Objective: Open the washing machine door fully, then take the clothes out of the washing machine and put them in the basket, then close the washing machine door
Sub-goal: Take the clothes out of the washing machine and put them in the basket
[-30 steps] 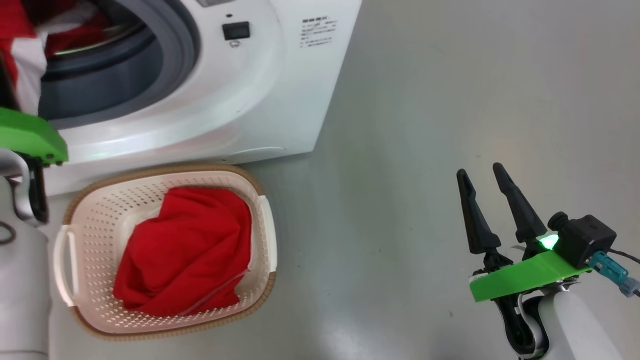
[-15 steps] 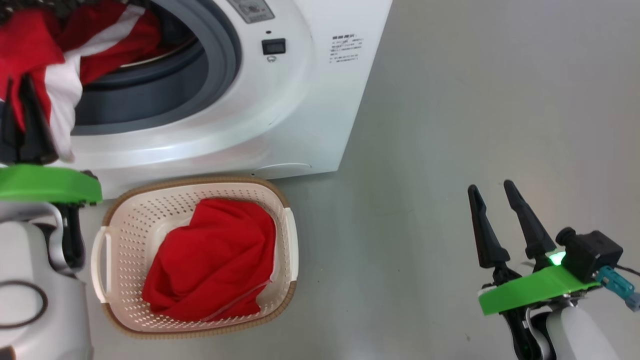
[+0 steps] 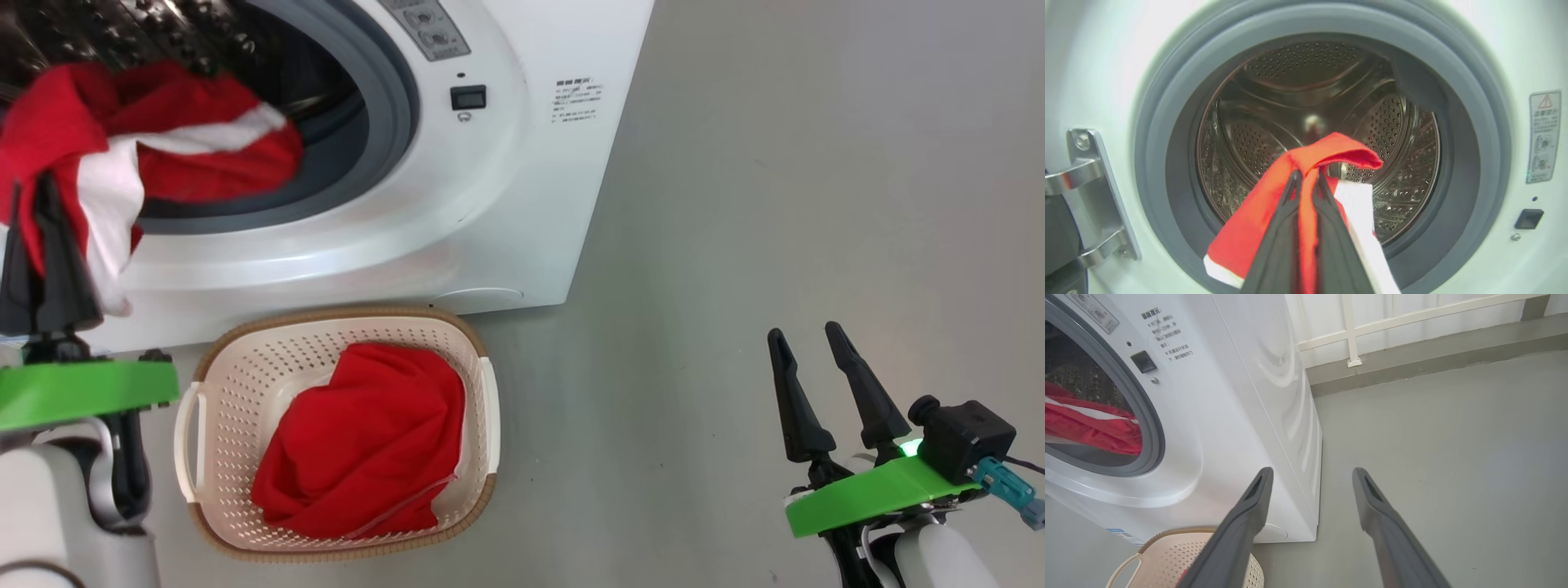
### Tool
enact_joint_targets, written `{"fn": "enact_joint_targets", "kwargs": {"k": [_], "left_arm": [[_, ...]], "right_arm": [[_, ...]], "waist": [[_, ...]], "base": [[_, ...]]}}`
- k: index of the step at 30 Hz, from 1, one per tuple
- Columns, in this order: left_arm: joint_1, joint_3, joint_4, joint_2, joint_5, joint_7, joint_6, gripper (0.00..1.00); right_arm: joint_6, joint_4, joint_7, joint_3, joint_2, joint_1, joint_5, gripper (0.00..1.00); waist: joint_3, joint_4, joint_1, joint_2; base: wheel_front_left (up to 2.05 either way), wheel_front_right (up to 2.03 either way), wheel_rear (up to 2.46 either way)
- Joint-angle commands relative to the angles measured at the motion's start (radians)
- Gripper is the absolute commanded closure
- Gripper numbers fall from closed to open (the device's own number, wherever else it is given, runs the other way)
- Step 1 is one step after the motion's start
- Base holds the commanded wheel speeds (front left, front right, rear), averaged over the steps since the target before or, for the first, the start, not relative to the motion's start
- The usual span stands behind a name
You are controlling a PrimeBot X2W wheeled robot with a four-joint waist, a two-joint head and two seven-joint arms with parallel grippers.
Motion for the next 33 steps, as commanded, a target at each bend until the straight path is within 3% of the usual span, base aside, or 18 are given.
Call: {"fn": "enact_joint_targets", "kwargs": {"k": [1, 11, 17, 33], "left_arm": [[0.031, 0.028, -0.069, 0.022, 0.001, -0.007, -0.005, 1.0], [0.093, 0.017, -0.216, 0.012, -0.012, -0.007, -0.006, 1.0], [0.128, -0.009, -0.235, 0.011, -0.045, -0.007, 0.003, 1.0], [0.203, -0.104, -0.066, 0.011, -0.07, -0.007, 0.019, 1.0]], "right_arm": [[0.0, -0.02, -0.006, 0.018, 0.0, 0.014, -0.005, 0.0], [0.0, -0.018, -0.006, 0.021, 0.0, 0.021, -0.006, 0.0], [0.0, -0.019, -0.006, 0.025, 0.0, 0.022, -0.006, 0.0], [0.0, -0.021, -0.006, 0.029, 0.0, 0.0, 0.002, 0.0]], "waist": [[-0.009, 0.005, 0.0, 0.0], [-0.022, 0.01, 0.0, 0.0], [-0.02, 0.008, 0.0, 0.0], [0.015, 0.004, 0.0, 0.0]], "base": [[0.0, 0.0, 0.0], [0.0, 0.0, 0.0], [0.0, 0.0, 0.0], [0.0, 0.0, 0.0]]}}
